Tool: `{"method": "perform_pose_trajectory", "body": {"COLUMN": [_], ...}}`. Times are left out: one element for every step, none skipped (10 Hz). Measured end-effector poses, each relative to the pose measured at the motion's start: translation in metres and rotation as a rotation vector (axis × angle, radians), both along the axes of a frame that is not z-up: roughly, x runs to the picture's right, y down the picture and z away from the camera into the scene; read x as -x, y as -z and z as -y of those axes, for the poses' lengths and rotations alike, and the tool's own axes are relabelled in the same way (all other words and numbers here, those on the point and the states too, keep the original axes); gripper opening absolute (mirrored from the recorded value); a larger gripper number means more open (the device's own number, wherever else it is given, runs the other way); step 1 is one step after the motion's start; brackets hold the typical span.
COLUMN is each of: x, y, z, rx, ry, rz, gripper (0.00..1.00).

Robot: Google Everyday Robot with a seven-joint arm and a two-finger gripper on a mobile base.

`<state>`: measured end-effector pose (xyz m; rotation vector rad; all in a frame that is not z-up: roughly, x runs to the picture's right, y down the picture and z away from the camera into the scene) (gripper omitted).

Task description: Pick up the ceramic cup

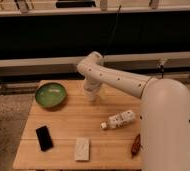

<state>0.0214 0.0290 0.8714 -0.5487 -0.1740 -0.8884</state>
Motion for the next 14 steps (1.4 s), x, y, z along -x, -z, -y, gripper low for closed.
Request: {"method": "perform_pose_trajectory", "body": {"x": [-0.0007, -0.0013, -0.0028, -0.0026, -0.0027, -0.0017, -0.002, -0.003, -0.0036, -0.0035, -0.0033, -0.0031, -0.0038, -0.0052], "y": [0.0007, 0.0022, 0.0024, 0.0021, 0.0013, 0.0012, 0.001, 0.001, 0.0012, 0.0012, 0.0007, 0.0004, 0.0011, 0.0031], "z": [0.0012, 0.0032, 0.0026, 0.0021, 0.0013, 0.0021, 0.0028, 0.0029, 0.0033, 0.0038, 0.0035, 0.0034, 0.0048, 0.0075], "rx": [-0.001, -0.002, -0.001, 0.0, 0.0, -0.001, -0.001, -0.001, -0.002, -0.003, -0.002, -0.002, -0.003, -0.005], "ry": [0.002, 0.004, 0.004, 0.006, 0.008, 0.01, 0.013, 0.014, 0.015, 0.016, 0.017, 0.019, 0.023, 0.023], "rz": [0.001, 0.001, 0.0, 0.0, 0.0, 0.001, 0.002, 0.002, 0.002, 0.002, 0.003, 0.004, 0.005, 0.005], "gripper": [0.76, 0.73, 0.76, 0.8, 0.8, 0.79, 0.73, 0.65, 0.63, 0.67, 0.73, 0.79, 0.79, 0.74]}}
